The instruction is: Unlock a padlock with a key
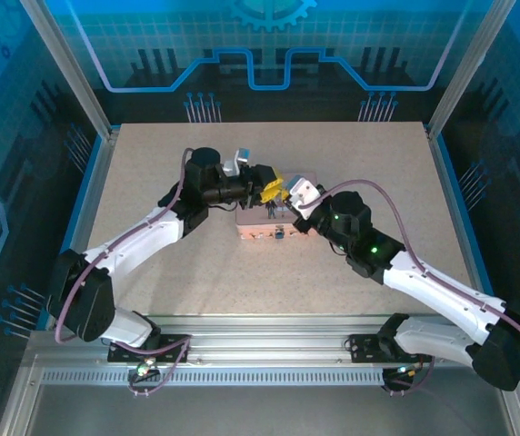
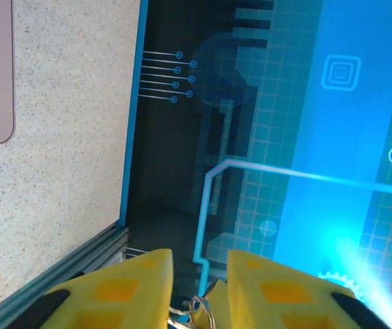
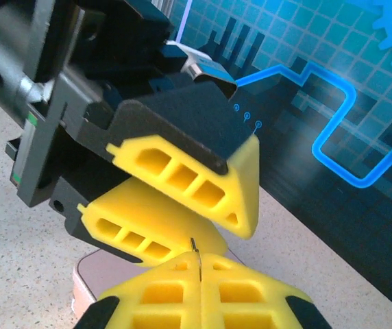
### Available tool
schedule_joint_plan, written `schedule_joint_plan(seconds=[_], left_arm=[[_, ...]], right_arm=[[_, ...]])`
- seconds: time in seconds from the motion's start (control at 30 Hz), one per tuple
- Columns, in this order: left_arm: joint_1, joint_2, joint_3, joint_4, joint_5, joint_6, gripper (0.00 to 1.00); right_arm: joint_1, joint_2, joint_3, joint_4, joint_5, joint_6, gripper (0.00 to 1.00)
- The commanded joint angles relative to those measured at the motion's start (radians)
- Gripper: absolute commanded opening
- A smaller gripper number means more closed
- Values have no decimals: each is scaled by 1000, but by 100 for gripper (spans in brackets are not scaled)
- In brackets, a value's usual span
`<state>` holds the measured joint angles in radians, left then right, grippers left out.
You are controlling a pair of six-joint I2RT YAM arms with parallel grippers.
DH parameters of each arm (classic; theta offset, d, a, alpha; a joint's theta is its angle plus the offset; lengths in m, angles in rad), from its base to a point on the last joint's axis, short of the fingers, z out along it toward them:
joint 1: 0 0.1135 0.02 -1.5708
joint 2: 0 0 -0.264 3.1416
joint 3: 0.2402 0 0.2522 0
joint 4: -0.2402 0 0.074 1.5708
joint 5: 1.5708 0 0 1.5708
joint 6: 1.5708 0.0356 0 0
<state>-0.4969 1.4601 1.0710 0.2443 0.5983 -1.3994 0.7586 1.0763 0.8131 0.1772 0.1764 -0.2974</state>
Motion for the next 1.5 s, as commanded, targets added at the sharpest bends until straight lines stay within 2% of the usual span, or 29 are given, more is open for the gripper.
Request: schedule_joint_plan(seconds=[0.0,0.13,0.2,0.33,0.43,0.5,0.53,0.6,0.7,0.87,1.0,1.1,1.27,1.37,1.47], left_arm=[[-5,6,35,40,24,-5,18],[-1,6,30,35,24,-4,11],[1,5,28,36,24,-3,2],[4,1,27,31,23,5,0],[11,-4,32,10,22,25,0],[17,-10,39,-28,13,60,0],[21,-14,46,-53,8,84,0],[30,-26,72,-149,-17,171,0],[36,-44,119,-312,-77,323,0],[38,-68,171,-501,-205,541,0],[38,-94,154,-533,-260,627,0],[38,-108,127,-516,-269,653,0],[32,-140,60,-445,-276,663,0],[13,-156,38,-426,-300,683,0],[-12,-170,25,-410,-335,698,0]], right_arm=[[21,7,-14,22,14,-28,0],[30,5,-19,21,26,-38,0],[33,5,-19,14,31,-44,0],[38,10,-16,1,35,-43,0],[39,9,-11,-8,51,-25,12],[37,5,-6,-21,71,2,29],[35,2,-2,-31,75,20,34],[27,-10,3,-58,85,66,41],[11,-30,9,-117,77,137,45],[-53,-41,39,-274,48,362,70],[-170,-30,61,-390,-135,548,84],[-250,-4,96,-437,-242,646,89],[-380,55,72,-371,-465,806,85],[-439,109,10,-227,-654,964,81],[-448,180,-19,-42,-790,1115,79]])
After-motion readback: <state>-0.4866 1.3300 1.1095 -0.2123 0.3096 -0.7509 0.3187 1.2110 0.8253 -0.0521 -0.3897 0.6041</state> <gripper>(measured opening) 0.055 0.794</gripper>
